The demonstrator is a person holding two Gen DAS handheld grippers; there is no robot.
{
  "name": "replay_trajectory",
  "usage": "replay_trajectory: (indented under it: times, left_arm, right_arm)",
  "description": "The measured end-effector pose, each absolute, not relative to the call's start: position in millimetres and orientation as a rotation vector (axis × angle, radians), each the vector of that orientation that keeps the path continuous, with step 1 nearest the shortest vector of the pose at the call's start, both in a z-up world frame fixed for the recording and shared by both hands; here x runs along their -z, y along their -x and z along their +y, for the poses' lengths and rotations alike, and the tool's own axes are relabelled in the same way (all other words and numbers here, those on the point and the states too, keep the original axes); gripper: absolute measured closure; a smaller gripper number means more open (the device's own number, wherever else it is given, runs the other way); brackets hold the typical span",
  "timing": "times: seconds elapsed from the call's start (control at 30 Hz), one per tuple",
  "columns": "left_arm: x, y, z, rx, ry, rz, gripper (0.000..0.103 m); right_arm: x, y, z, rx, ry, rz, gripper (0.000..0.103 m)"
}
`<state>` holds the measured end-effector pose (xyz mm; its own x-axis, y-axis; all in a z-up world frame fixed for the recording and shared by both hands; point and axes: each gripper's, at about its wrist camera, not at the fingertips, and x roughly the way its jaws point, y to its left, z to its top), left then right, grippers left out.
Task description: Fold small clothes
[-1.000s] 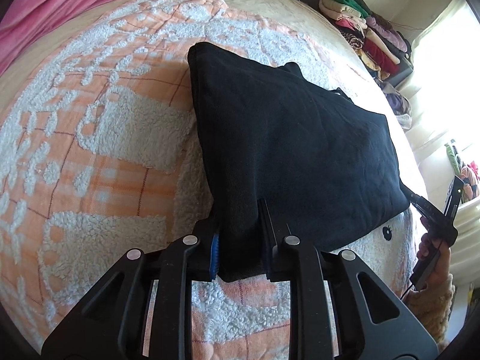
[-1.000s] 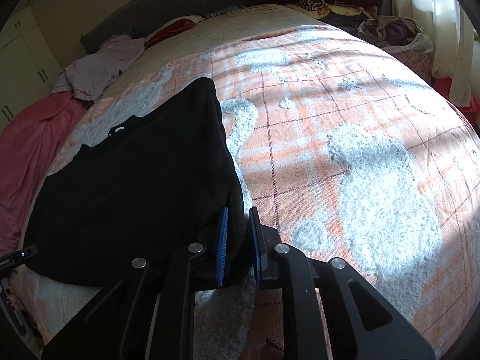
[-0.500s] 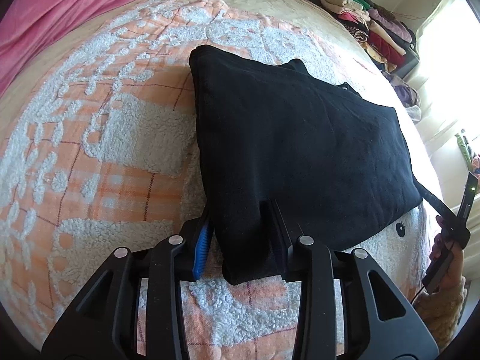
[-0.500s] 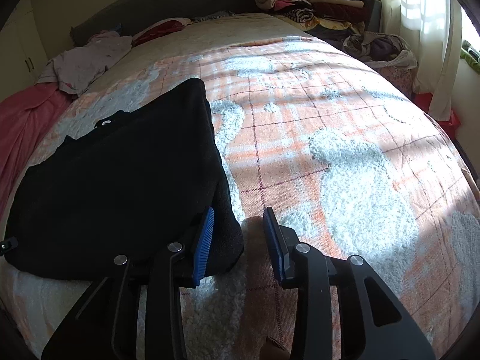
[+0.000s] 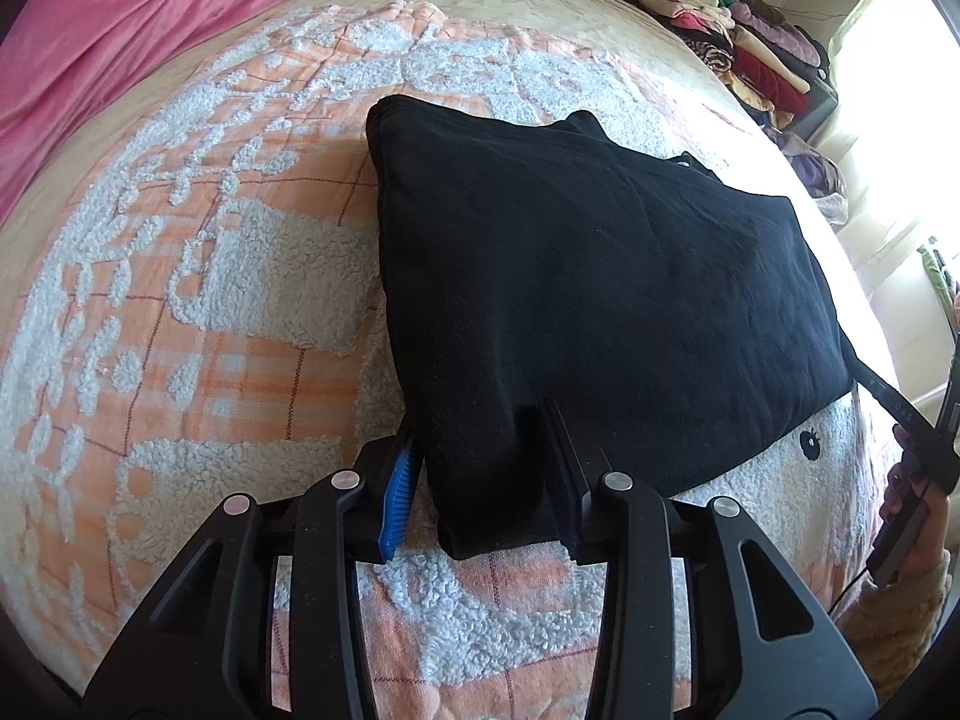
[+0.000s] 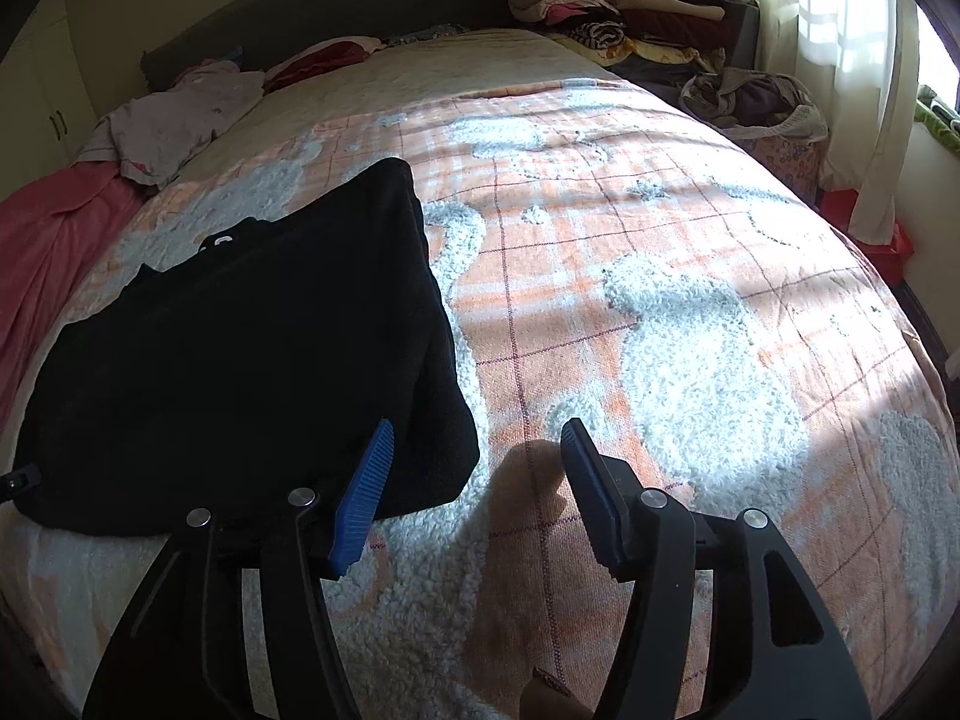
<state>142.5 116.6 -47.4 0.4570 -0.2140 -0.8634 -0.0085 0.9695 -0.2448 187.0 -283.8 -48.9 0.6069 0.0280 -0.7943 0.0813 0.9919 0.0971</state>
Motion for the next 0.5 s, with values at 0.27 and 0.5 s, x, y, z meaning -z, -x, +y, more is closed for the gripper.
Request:
replay_trajectory:
  times: [0.27,0.5]
  left_arm:
    - [44,-140,112,0.136,0.205,1.092,0.067]
    - [40,-136,108,0.143,0.181,1.089,0.059]
  right_arm:
    - [40,-176,-279,0.011,-0.132,0.903,0.025]
    - [28,-167,-268,-0.009,-0.102,0.879,0.023]
